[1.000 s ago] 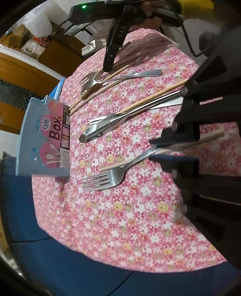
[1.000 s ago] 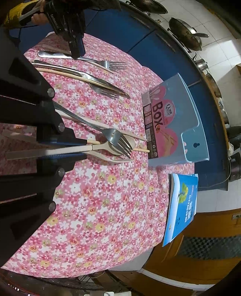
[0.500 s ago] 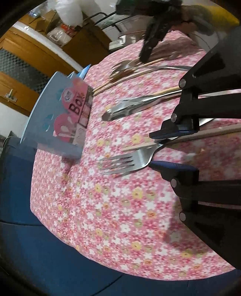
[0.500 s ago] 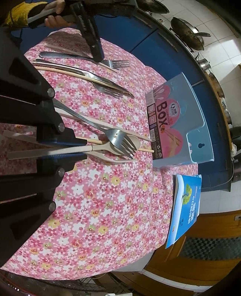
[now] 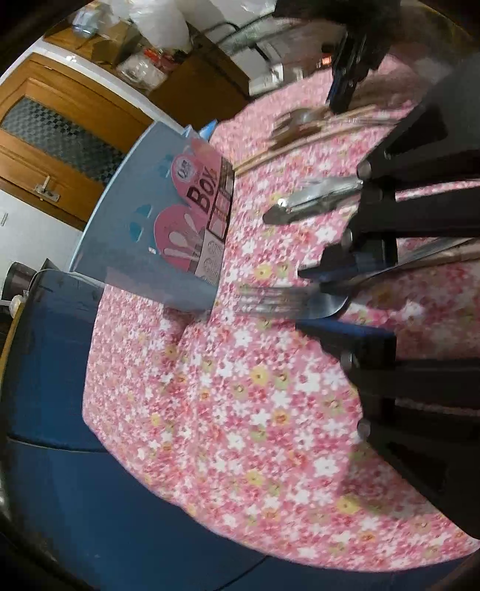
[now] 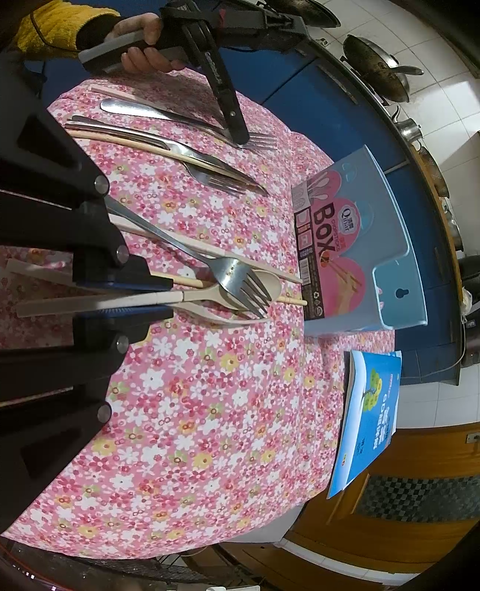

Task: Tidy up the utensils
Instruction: 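Close the left tool on a silver fork while the right tool holds the cream fork, then lift the silver fork with the left tool while the right tool lifts the cream fork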

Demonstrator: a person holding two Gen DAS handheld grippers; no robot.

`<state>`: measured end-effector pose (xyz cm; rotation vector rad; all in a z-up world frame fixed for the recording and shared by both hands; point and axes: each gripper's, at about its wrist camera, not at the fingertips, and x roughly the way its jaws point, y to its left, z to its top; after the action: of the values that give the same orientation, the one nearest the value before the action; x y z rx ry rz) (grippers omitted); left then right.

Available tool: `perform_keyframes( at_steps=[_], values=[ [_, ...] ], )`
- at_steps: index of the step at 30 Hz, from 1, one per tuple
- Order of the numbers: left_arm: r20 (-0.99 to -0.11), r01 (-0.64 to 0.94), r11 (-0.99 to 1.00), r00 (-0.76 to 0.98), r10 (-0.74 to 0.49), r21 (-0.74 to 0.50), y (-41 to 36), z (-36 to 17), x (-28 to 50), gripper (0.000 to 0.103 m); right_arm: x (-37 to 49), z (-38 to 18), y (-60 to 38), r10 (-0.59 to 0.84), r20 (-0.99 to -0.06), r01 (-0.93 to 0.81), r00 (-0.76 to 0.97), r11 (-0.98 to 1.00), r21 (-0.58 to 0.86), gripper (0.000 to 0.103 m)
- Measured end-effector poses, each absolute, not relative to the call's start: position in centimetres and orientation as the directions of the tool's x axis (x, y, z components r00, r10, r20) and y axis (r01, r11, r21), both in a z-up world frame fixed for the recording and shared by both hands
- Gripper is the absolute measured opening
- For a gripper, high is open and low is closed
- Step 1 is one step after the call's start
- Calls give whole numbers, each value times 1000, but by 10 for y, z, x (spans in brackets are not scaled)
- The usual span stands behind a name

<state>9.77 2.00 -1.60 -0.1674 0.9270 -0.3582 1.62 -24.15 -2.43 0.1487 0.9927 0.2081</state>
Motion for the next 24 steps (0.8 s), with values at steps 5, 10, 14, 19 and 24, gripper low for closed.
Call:
perform_keyframes(
  at_steps=[5,10,14,19,24],
  values=[
    [-738,239,924,556,-382,-298,21,-12,95,4,16,-25,-242,245,-812,-109,530,969,222,10],
    [-745,246,932,561,-361,-267,17,-11,92,4,22,-26,-241,243,-813,-119,529,970,212,11],
    [-747,248,935,564,-351,-252,12,-11,94,4,30,-27,-240,238,-815,-111,528,971,212,22],
    [-735,254,933,577,-357,-254,12,-10,92,2,35,-23,-243,253,-801,-105,542,967,234,37],
    [-722,256,928,585,-371,-270,13,-9,91,1,47,-18,-246,236,-797,-75,556,969,235,37]
  ],
)
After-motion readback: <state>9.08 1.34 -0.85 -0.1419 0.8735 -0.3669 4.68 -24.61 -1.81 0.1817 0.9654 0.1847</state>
